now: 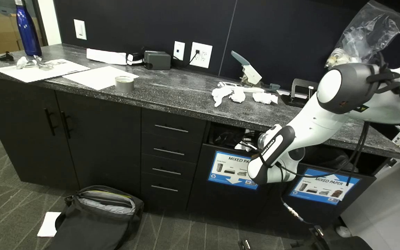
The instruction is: Pick up all the pieces of paper on the countertop and throw them in the bin
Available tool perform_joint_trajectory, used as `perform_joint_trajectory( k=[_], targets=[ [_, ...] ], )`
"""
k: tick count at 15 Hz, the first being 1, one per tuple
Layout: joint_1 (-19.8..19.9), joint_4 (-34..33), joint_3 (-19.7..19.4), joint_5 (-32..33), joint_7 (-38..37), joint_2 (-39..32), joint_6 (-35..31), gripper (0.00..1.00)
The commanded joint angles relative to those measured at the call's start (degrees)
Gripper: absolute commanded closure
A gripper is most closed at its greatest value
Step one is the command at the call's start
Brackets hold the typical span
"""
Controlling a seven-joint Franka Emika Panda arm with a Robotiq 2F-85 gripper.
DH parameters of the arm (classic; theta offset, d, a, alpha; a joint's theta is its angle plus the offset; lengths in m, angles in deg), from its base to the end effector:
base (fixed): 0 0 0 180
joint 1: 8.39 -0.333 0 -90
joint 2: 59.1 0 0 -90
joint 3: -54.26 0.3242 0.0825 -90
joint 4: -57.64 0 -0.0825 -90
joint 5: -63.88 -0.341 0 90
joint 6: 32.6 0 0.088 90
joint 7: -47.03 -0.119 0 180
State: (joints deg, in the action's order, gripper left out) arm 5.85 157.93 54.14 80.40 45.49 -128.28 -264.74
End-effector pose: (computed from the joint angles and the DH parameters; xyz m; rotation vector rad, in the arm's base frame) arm 0.6071 -0.1117 0.0733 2.6764 0.0537 1.6165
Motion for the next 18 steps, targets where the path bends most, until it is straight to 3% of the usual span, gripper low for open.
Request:
perform_joint_trajectory(
  k=[1,5,8,12,16,18],
  targets=[
    [-2.0,-2.9,-0.2,-5.2,-0.6,-1.1,0.1,0.29],
    [-3.7,-2.8,-0.7,-9.1,-0.1,-0.7,0.4,0.01],
    [-4.4,-0.9,-0.1,-9.9,-1.1,1.3,4.5,0.00],
    [-7.6,7.6,-0.8,-13.5,0.1,8.8,10.8,0.00],
    [-18.2,18.8,-4.7,-30.9,2.7,20.0,22.8,0.00],
    [-26.7,22.1,-9.8,-39.6,4.3,25.3,31.5,0.00]
  ],
)
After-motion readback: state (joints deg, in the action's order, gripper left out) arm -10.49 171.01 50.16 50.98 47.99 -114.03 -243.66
